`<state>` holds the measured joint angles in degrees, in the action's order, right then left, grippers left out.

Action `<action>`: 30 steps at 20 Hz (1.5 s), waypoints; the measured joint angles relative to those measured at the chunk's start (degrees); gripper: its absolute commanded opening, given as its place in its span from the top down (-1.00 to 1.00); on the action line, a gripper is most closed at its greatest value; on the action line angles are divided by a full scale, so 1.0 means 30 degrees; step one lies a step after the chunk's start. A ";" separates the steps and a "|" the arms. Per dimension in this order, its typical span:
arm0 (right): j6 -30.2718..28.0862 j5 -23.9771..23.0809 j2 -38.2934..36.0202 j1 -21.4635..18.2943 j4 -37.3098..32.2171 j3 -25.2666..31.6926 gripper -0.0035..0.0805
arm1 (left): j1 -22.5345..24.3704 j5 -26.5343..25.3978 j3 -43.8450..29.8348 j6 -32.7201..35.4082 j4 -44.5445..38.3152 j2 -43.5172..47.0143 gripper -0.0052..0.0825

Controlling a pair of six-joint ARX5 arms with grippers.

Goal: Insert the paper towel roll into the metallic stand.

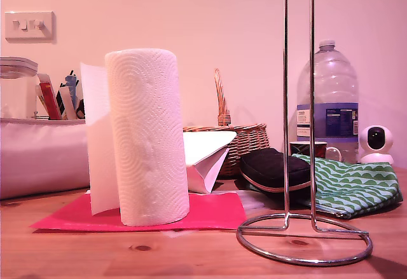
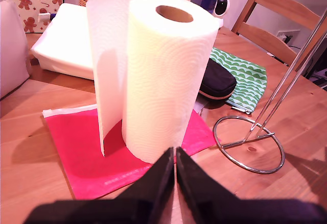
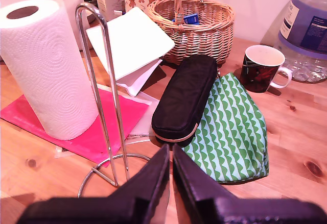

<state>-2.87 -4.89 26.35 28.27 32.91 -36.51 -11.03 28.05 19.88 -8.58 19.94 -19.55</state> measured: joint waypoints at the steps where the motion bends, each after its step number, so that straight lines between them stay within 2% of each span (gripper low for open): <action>1: -0.0007 0.0000 0.0022 0.0000 0.0379 -0.0022 0.95 | 0.0000 0.0015 0.0000 0.0109 -0.0277 0.0000 0.93; 2: -0.0007 0.0000 0.0044 0.0000 0.1064 -0.0022 0.95 | 0.0000 0.0029 0.0000 0.0153 -0.0627 -0.0007 0.93; 11: -0.0007 0.0015 0.0168 0.0000 0.1042 -0.0022 0.94 | -0.0015 0.0124 0.0000 0.0240 -0.1020 -0.0007 0.93; 14: 0.0313 0.0947 0.0168 0.0000 0.1035 -0.0022 0.95 | -0.0262 0.0364 0.0328 0.1989 -0.1202 -0.0015 0.93; 18: 0.1945 0.3359 0.0175 0.0044 0.0270 -0.0022 0.95 | -0.0787 0.0452 0.3876 0.4116 0.1370 -0.1035 0.93; 21: 0.4255 0.4962 0.0670 0.0117 -0.0248 -0.0022 0.94 | -0.1260 0.0488 0.6812 0.7431 0.3869 -0.2484 0.93; 24: 0.4925 0.5858 0.2033 0.0109 -0.0248 -0.0022 0.94 | -0.2113 0.0474 0.8961 1.0841 0.6171 -0.4677 0.92; 26: 0.4969 0.6018 0.3082 0.0117 -0.0248 -0.0022 0.94 | -0.2878 0.0372 1.0455 1.2954 0.7147 -0.6506 0.84; 28: 0.5049 0.6011 0.3840 0.0109 -0.0277 -0.0022 0.89 | -0.3657 -0.0051 1.2058 1.4156 0.7912 -0.8313 0.73; 30: 0.5960 0.5931 0.4182 0.0109 -0.0765 -0.0022 0.72 | -0.4554 -0.0940 1.3435 1.4892 0.8699 -1.0120 0.52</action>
<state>15.00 12.91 38.89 28.60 30.61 -36.58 -24.69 25.23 60.18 36.10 46.04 -49.91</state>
